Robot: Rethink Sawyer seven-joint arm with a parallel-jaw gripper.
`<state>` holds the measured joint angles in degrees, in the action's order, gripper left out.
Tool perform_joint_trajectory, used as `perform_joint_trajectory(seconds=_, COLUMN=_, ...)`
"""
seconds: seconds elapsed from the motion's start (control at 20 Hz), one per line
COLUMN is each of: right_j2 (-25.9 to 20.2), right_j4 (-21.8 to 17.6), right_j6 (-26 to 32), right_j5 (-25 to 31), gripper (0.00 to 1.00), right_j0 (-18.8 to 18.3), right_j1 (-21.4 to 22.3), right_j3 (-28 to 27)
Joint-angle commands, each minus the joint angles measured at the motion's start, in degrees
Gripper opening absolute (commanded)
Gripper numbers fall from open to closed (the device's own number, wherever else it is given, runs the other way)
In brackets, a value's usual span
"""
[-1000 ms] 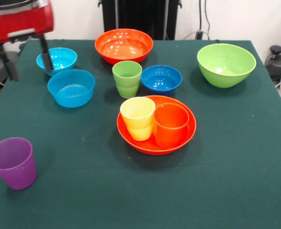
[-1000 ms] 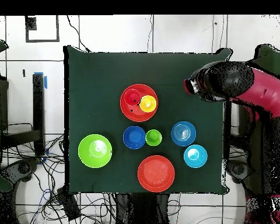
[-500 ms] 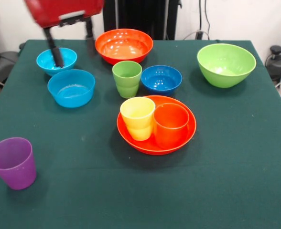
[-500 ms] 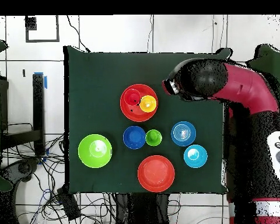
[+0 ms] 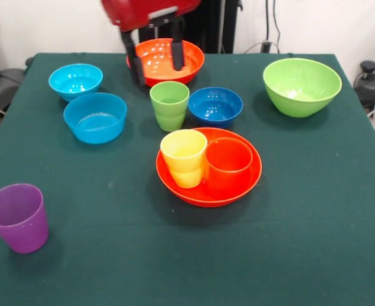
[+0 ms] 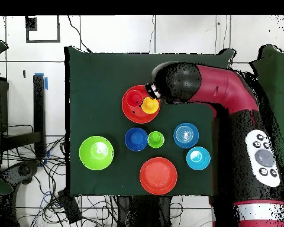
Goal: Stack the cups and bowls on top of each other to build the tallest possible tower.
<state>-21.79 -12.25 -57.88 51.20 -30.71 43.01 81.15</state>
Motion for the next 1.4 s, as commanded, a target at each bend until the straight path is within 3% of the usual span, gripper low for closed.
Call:
perform_joint_trajectory(seconds=0.05, right_j2=4.6, right_j4=-0.9, right_j6=-16.5, right_j5=-5.0, gripper=1.0, right_j0=3.9, right_j1=0.2, right_j3=6.2)
perform_joint_trajectory(seconds=0.2, right_j2=7.5, right_j4=2.3, right_j6=-23.8, right_j5=-6.0, gripper=1.0, right_j0=5.3, right_j1=0.4, right_j3=7.1)
perform_joint_trajectory(seconds=0.5, right_j2=9.9, right_j4=4.0, right_j6=-27.2, right_j5=-2.4, gripper=1.0, right_j0=6.9, right_j1=-2.4, right_j3=1.6)
perform_joint_trajectory(seconds=0.95, right_j2=12.0, right_j4=5.1, right_j6=-36.9, right_j5=-4.3, gripper=1.0, right_j0=7.0, right_j1=-4.5, right_j3=-1.4)
perform_joint_trajectory(seconds=1.4, right_j2=11.4, right_j4=4.3, right_j6=-37.1, right_j5=-4.4, gripper=1.0, right_j0=6.6, right_j1=-3.5, right_j3=0.3)
